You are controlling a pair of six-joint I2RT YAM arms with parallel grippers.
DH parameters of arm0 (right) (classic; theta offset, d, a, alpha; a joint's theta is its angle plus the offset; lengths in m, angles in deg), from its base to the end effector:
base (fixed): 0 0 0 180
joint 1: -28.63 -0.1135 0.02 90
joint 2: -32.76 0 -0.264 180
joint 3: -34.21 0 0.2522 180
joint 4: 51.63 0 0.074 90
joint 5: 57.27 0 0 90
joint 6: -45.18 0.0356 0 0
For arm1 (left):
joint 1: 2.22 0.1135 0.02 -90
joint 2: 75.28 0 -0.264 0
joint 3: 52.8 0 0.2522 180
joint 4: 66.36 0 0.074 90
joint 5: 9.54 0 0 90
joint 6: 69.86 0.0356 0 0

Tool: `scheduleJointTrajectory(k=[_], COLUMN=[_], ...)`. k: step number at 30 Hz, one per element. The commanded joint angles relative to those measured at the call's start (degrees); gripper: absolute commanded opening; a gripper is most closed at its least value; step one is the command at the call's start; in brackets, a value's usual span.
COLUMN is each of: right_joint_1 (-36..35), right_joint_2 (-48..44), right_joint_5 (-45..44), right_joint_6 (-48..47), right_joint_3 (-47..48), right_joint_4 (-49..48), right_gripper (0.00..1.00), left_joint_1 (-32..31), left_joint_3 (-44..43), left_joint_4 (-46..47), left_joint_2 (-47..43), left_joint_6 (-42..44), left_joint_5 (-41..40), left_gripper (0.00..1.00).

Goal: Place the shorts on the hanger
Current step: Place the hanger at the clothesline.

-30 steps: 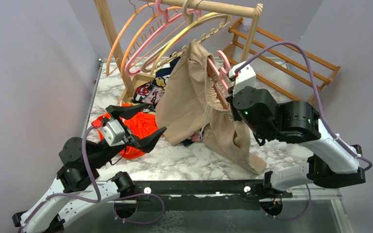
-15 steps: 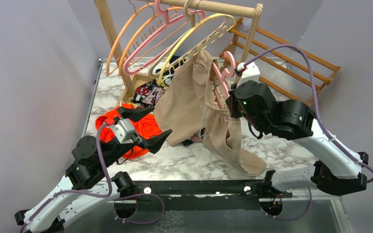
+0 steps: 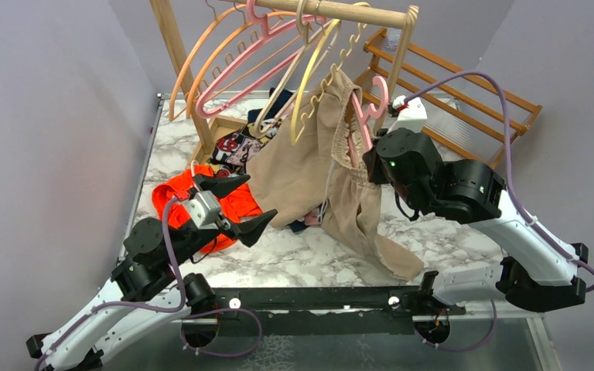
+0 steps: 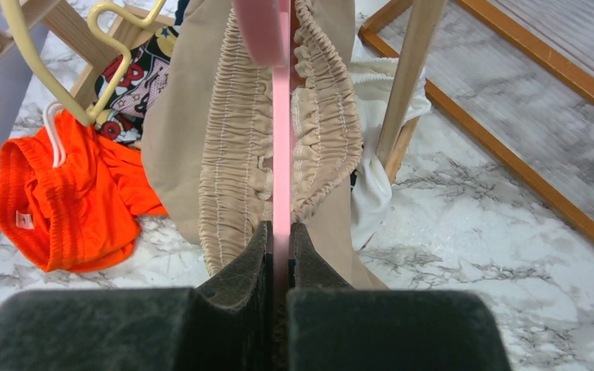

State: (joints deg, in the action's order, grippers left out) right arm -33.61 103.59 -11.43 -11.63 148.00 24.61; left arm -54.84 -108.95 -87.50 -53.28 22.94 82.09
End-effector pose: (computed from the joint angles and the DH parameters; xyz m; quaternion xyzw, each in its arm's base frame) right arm 0.1156 0.1664 0.4801 -0.0317 0.8342 0.1031 0.5409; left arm 0.0543 -0.0727 0.3786 0.2993 0.5458 -0.3376 0.7061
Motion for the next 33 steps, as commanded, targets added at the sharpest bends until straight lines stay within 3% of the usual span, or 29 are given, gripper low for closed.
scheduleJointTrajectory(k=[1,9,15,28,33], right_joint_1=[0.19,0.2,0.19,0.19,0.19], right_joint_2=[-1.29,-0.19,-0.7,4.45,6.46], right_joint_5=[-5.66,-6.0,-8.85,-7.44,-10.1], right_joint_6=[2.57,5.24,5.66,-10.02,-13.69], right_joint_3=[2.48,1.18,1.22,8.79,11.24], right_joint_4=[-2.85,4.68,4.65,-15.69,-19.48], right_gripper=[0.01,0.01,0.01,0.01,0.01], left_joint_1=[-0.18,-0.13,-0.13,-0.14,-0.15], left_joint_3=[1.26,3.37,4.71,4.85,5.02], left_joint_4=[2.02,2.54,2.67,3.21,3.44], left_joint_2=[-0.9,-1.32,-1.88,-2.13,-2.05], left_joint_6=[-0.61,-1.0,-1.15,-1.67,-1.75], left_joint_5=[-1.39,-1.45,-1.63,-1.63,-1.64], left_gripper=[0.99,0.99,0.99,0.99,0.99])
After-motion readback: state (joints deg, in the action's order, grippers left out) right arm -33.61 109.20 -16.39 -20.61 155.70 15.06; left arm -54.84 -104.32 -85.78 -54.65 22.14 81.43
